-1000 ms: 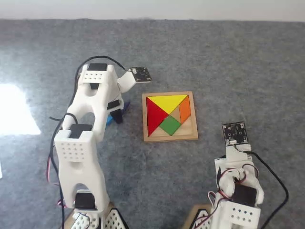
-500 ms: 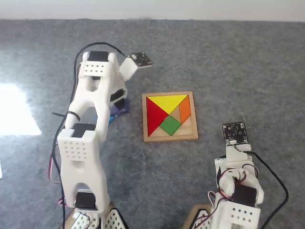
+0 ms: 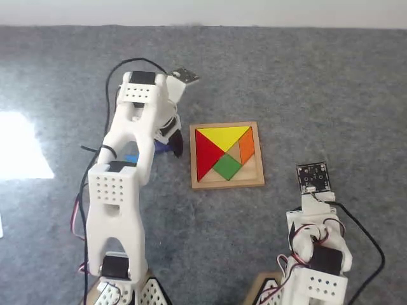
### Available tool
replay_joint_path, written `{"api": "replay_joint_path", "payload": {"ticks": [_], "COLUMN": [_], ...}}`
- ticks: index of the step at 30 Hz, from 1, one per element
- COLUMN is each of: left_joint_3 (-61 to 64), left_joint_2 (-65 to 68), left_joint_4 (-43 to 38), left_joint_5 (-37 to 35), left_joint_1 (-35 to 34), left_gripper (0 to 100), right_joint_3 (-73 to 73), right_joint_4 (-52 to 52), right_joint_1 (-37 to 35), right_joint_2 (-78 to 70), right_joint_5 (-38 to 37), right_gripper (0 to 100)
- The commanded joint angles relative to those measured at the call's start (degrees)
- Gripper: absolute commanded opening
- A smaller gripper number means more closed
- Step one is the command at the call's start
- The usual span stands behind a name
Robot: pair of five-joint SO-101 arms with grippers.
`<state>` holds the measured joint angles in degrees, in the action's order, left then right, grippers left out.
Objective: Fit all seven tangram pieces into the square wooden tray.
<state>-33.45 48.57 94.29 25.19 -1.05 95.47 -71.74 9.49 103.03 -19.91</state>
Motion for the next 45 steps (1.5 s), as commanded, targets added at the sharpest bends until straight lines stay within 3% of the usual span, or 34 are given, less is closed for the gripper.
{"api": "replay_joint_path", "payload": {"ticks": [1,8,20,26,31,35,41,45], "left_joint_3": [-5.14,-6.11,-6.37,-6.9,-12.0,-11.03,1.01,6.2], "left_joint_2": [0.97,4.48,7.47,7.21,3.43,-3.52,-14.07,-20.48], "left_joint_4": [-0.35,0.09,1.67,1.76,6.33,6.42,6.42,5.01], "left_joint_5": [0.88,1.93,-0.26,-2.37,-2.64,-5.71,-11.16,-21.8], "left_joint_1": [-2.37,-2.55,0.0,1.23,0.7,1.41,8.18,15.47], "left_gripper": [27,27,9,7,7,7,7,7], "right_joint_3": [0.97,0.97,0.97,0.97,0.97,0.97,0.97,0.97], "right_joint_4": [0.13,0.13,0.13,0.13,0.13,0.13,0.22,0.22], "right_joint_1": [-0.22,-0.22,-0.31,-0.31,-0.31,-0.31,-0.31,-0.31], "right_joint_2": [0.22,0.22,0.22,0.22,0.22,0.22,0.22,0.22], "right_joint_5": [-0.44,-0.44,-0.53,-0.53,-0.53,-0.53,-0.53,-0.44], "right_gripper": [13.3,13.3,13.3,13.3,13.3,13.3,13.3,13.3]}}
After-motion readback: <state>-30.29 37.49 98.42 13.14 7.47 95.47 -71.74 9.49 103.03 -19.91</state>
